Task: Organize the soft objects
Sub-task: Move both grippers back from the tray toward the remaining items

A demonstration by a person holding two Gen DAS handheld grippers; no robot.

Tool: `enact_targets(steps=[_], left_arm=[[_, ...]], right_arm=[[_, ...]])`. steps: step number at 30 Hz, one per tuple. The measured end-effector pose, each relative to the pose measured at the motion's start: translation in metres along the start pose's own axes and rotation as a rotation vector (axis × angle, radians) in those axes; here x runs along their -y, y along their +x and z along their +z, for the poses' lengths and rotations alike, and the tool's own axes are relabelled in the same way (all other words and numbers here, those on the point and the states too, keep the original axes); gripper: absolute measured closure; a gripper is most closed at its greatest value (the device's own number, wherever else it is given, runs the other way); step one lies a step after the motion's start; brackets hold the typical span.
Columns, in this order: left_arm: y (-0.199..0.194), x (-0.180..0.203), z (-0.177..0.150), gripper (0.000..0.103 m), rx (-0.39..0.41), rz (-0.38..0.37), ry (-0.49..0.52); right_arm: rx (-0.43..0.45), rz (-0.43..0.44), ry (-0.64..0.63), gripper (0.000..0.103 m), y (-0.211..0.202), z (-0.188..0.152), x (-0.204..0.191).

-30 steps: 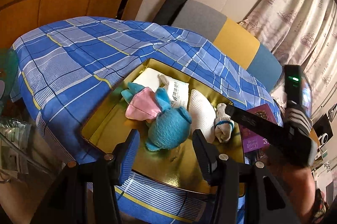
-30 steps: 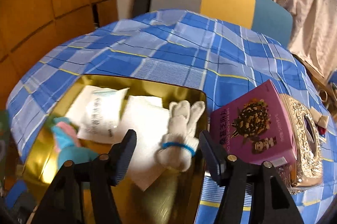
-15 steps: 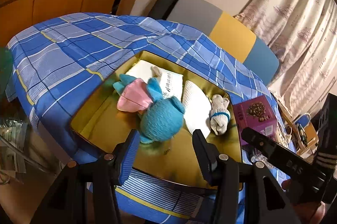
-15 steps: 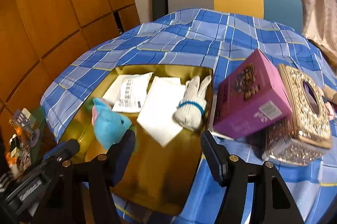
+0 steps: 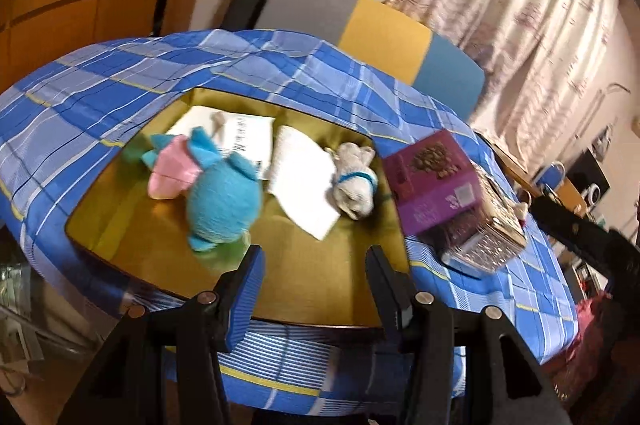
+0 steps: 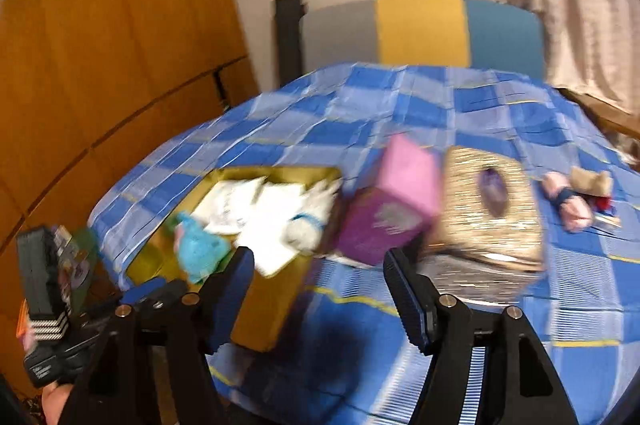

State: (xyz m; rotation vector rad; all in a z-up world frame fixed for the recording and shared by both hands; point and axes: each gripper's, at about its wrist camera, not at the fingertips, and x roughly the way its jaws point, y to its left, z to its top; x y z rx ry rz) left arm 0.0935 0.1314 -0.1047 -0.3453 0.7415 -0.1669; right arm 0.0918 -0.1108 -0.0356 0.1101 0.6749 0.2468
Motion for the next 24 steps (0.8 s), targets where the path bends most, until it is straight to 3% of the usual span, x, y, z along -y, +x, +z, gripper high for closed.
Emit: enact_targets(steps=[10,16,24], left_arm=[[0.011,0.04,-0.02,0.05,-0.052,-0.068,0.065],[0.014,0.069,-0.025,0.05,-0.081,-0.108,0.099],[0.017,0.141,-0.026,0.049,-0.108,-0.203,0.232]], right_arm=[[-0.029,-0.186,0.218,0.034,-0.019,-0.008,0.123],[-0.112,-0.236,0.283,0.033,-0.01,-0.025,0.182],[-0.183,-0.32,0.306,0.032,-0.007,-0.042,0.255]])
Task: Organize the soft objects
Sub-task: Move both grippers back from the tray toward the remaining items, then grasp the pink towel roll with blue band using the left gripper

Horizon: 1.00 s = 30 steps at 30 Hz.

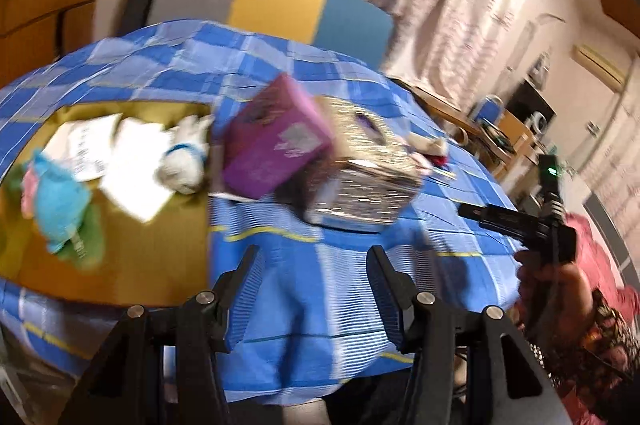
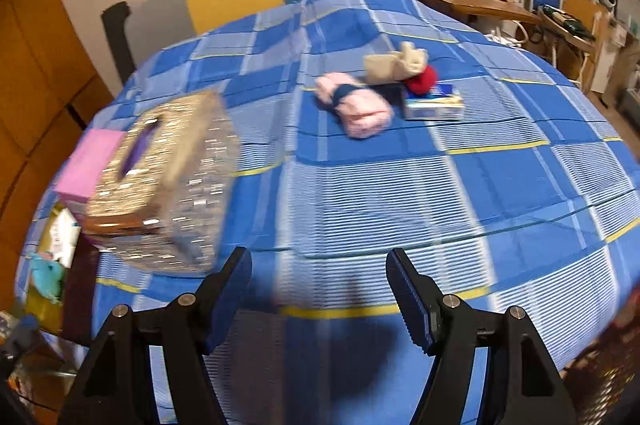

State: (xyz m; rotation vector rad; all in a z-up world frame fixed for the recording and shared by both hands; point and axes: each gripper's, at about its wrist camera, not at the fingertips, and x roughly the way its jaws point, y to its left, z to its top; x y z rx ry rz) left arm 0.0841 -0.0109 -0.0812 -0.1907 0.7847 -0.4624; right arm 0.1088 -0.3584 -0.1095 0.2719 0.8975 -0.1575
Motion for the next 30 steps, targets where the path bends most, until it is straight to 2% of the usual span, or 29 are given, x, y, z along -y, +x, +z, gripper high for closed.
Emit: enact_targets(steps=[4,11,14,17,20,22,26,30], left_arm=[[0.015,0.036,0.009,0.04,-0.025,-0.049,0.051],[0.048,0.099,0.037,0.039,-0.07,-0.142,0.098],[0.067,0.13,0.054,0.039,-0.086,-0.146,0.121],[0.09,0.159,0.069,0.039,-0.095,-0.154,0.14],[0.121,0.182,0.082,0.039,-0.124,-0.139,0.153],[0.14,0.191,0.088,0.039,-0.146,-0.105,0.141],[0.189,0.206,0.105,0.037,-0.181,-0.054,0.097],[0.241,0.218,0.118,0.035,-0.225,-0.011,0.061]], right_arm=[[-0.011,-0.051,-0.005,0.032,0.007,0.021,0.036],[-0.004,-0.109,-0.024,0.032,0.027,0.059,0.085],[0.011,-0.147,-0.022,0.032,0.038,0.069,0.101],[0.022,-0.138,0.017,0.032,0.044,0.071,0.115],[0.005,-0.102,0.051,0.032,0.05,0.067,0.125],[-0.028,-0.115,0.078,0.032,0.053,0.068,0.13],[-0.021,-0.095,0.13,0.032,0.047,0.072,0.138],[-0.011,-0.119,0.138,0.032,0.042,0.074,0.14]])
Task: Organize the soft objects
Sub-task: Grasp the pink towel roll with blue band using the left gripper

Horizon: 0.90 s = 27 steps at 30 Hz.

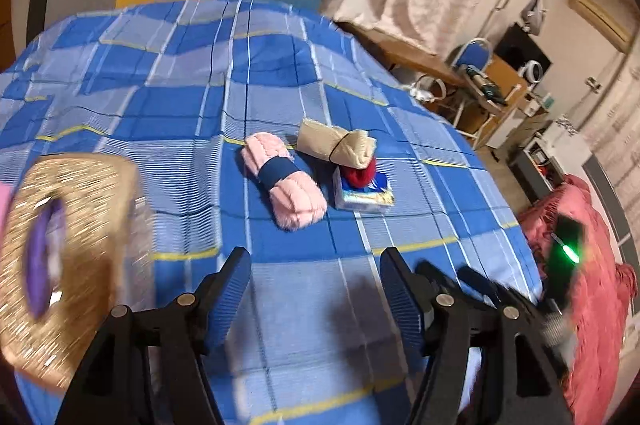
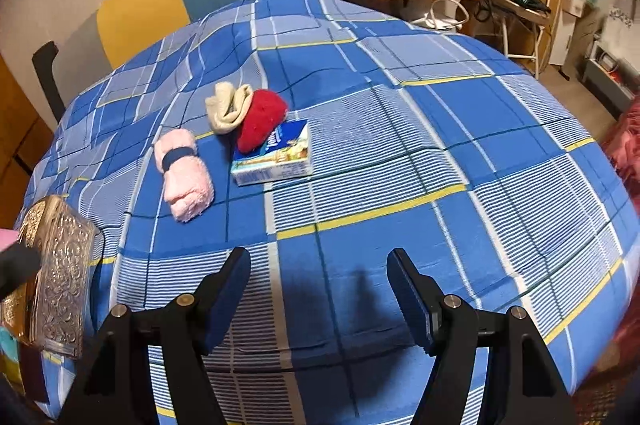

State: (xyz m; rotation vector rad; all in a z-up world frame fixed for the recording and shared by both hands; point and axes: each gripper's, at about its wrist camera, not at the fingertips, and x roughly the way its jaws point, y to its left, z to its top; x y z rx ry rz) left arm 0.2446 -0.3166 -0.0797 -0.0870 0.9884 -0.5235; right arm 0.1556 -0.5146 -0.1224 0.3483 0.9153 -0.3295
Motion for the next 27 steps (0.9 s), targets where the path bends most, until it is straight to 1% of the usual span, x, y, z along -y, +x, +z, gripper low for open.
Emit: enact_targets(steps=[2,4,9,12,14,15,16,17,18,19,22,25,27], left_arm=[[0.023,0.002,0.011,0.034,-0.019,0.024,-0.019],[0.046,0.002,0.02,0.034,-0.035,0.064,-0.027],[0.097,0.0,0.039,0.034,-0.06,0.155,-0.006],[0.117,-0.001,0.044,0.034,-0.073,0.176,0.01],[0.127,-0.005,0.044,0.034,-0.086,0.2,-0.002],[0.131,-0.007,0.044,0.035,-0.089,0.195,-0.012],[0.134,-0.01,0.043,0.037,-0.091,0.191,-0.02],[0.136,-0.014,0.041,0.043,-0.092,0.177,-0.032],[0.137,-0.015,0.04,0.059,-0.093,0.148,-0.043],[0.136,-0.018,0.037,0.061,-0.088,0.127,-0.054],[0.126,-0.013,0.029,0.073,-0.065,0.122,-0.02],[0.108,-0.009,0.018,0.075,-0.03,0.132,0.004],[0.098,-0.009,0.006,0.076,-0.027,0.108,0.0]], right_arm=[[-0.001,0.004,0.012,0.032,-0.001,0.001,0.002],[0.002,0.007,0.024,0.032,-0.001,0.003,0.003],[0.007,0.005,0.03,0.032,-0.003,0.004,0.004],[0.009,-0.002,0.034,0.032,-0.003,0.005,0.005],[0.004,0.005,0.046,0.031,-0.002,0.006,0.007],[0.005,0.008,0.052,0.031,-0.003,0.006,0.008],[0.007,0.008,0.057,0.031,-0.003,0.006,0.009],[0.007,0.007,0.058,0.031,-0.003,0.007,0.01],[0.008,0.007,0.059,0.031,-0.003,0.007,0.01],[0.009,0.008,0.061,0.031,-0.003,0.007,0.011],[0.008,0.011,0.062,0.031,-0.002,0.008,0.012],[0.007,0.016,0.065,0.031,-0.002,0.008,0.012],[0.006,0.018,0.067,0.032,-0.002,0.007,0.013]])
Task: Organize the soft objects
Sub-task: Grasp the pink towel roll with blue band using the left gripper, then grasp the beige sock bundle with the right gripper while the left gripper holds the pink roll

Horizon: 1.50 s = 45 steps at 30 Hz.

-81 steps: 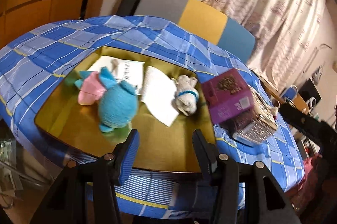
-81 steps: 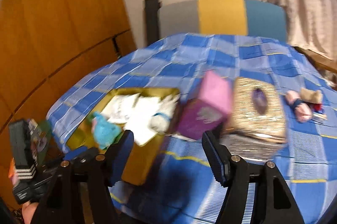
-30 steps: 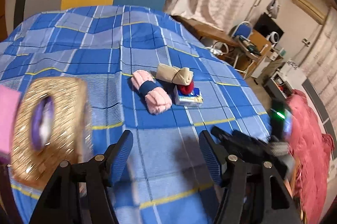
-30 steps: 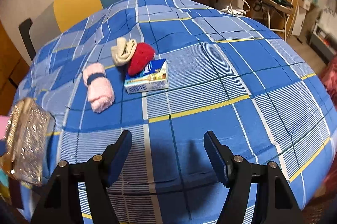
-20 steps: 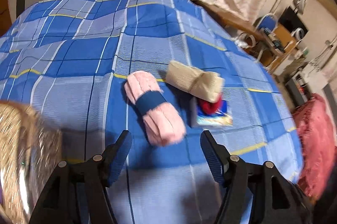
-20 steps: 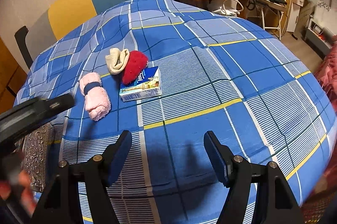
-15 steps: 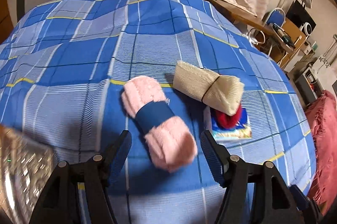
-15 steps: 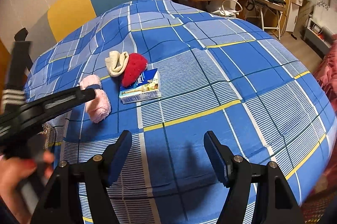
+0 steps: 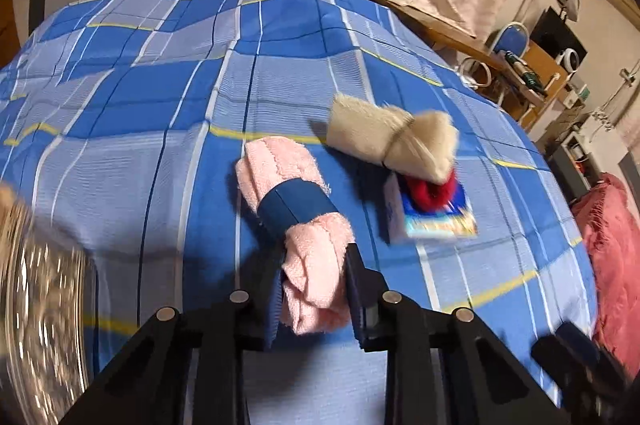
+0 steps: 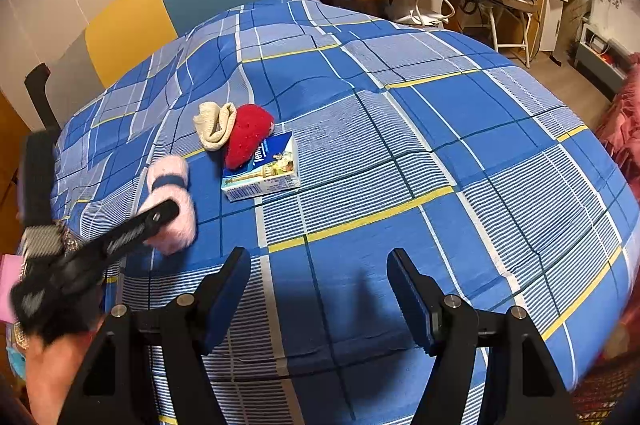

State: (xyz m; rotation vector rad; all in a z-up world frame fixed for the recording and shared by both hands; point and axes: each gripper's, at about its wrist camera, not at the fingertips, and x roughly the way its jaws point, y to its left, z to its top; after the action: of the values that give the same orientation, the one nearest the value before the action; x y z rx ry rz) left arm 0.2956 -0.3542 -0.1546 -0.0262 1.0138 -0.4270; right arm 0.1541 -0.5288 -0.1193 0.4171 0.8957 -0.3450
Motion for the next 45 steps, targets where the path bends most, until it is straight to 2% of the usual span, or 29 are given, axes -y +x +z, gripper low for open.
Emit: enact_targets(steps=[5,9,12,16,22,25,27,29,32,33,36,39,45], left_arm=[[-0.018,-0.004,-0.035,0.076,0.008,-0.021,0.016],[-0.027,-0.01,-0.055,0.076,0.035,-0.045,0.009],[-0.031,-0.013,-0.06,0.075,0.038,-0.066,0.013],[-0.033,-0.018,-0.064,0.075,0.038,-0.089,0.001],[-0.037,-0.026,-0.071,0.075,0.033,-0.115,-0.014],[-0.04,-0.028,-0.075,0.075,0.026,-0.127,-0.019],[-0.04,-0.03,-0.075,0.075,0.023,-0.136,-0.021],[-0.04,-0.033,-0.076,0.075,0.023,-0.142,-0.02],[-0.04,-0.033,-0.075,0.074,0.022,-0.144,-0.018],[-0.04,-0.033,-0.075,0.074,0.021,-0.144,-0.017],[-0.04,-0.033,-0.075,0.072,0.021,-0.141,-0.017],[-0.036,-0.033,-0.074,0.067,0.002,-0.141,-0.024],[-0.036,-0.033,-0.074,0.065,0.004,-0.127,-0.028]], right_arm=[[0.014,0.024,-0.004,0.032,-0.001,-0.002,-0.002],[0.08,0.064,-0.047,0.032,-0.009,-0.002,-0.013],[0.16,0.086,-0.128,0.031,-0.012,0.002,-0.029],[0.179,0.072,-0.25,0.031,0.008,0.03,-0.056],[0.133,0.014,-0.367,0.031,0.052,0.084,-0.098],[0.071,-0.025,-0.424,0.033,0.078,0.094,-0.115],[0.031,-0.037,-0.462,0.041,0.092,0.096,-0.123],[-0.019,-0.091,-0.49,0.043,0.105,0.094,-0.126],[-0.059,-0.091,-0.465,0.048,0.113,0.088,-0.119],[-0.053,-0.092,-0.465,0.059,0.113,0.086,-0.117],[-0.028,-0.032,-0.447,0.069,0.1,0.078,-0.105],[-0.014,0.03,-0.387,0.071,0.085,0.071,-0.094],[-0.007,0.128,-0.281,0.072,0.046,0.047,-0.067]])
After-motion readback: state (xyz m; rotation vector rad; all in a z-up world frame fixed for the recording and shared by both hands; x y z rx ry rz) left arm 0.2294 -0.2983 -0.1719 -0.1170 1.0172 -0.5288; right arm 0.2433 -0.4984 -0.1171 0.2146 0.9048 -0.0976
